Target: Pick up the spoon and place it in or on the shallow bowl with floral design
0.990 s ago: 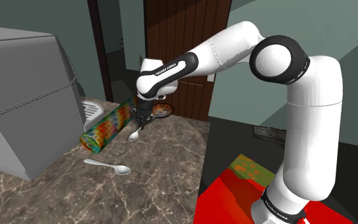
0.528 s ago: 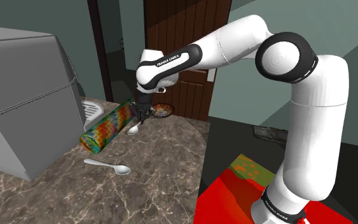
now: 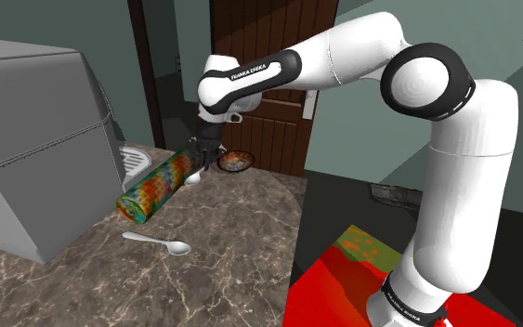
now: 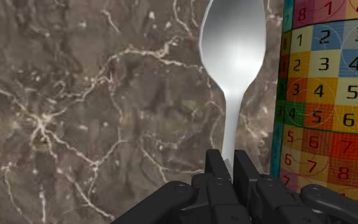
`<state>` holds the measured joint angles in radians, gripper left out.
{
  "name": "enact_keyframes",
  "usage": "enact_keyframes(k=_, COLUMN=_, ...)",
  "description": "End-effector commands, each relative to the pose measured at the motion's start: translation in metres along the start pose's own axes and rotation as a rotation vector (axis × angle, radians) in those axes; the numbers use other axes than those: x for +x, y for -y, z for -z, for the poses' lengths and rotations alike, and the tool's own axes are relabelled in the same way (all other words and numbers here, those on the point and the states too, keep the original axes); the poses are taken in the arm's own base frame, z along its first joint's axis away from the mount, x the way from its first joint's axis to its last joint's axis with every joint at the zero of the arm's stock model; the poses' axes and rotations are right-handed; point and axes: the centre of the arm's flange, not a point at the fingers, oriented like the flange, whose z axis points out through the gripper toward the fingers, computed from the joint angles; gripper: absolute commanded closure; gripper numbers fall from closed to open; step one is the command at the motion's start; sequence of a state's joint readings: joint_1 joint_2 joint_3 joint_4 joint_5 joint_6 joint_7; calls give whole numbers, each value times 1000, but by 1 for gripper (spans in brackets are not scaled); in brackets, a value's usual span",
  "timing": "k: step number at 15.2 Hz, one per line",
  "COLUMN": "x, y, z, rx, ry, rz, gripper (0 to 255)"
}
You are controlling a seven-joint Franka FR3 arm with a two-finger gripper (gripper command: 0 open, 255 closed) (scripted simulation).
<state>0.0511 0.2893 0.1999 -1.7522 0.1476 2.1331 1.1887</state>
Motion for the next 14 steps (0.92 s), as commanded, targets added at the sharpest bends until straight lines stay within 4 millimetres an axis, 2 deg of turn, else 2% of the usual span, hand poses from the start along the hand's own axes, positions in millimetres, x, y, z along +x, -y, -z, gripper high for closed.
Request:
enact_keyframes(k=1, x=-1, y=1, z=10, rx=0, ry=0, rz=0, gripper=255)
enact_keyframes(k=7, x=-5, y=5, z=37, rx=0, ry=0, rz=0, gripper=255)
enact_keyframes(k=14, x=80, y=-23, z=59, rx=0, ry=0, rz=0, gripper=255)
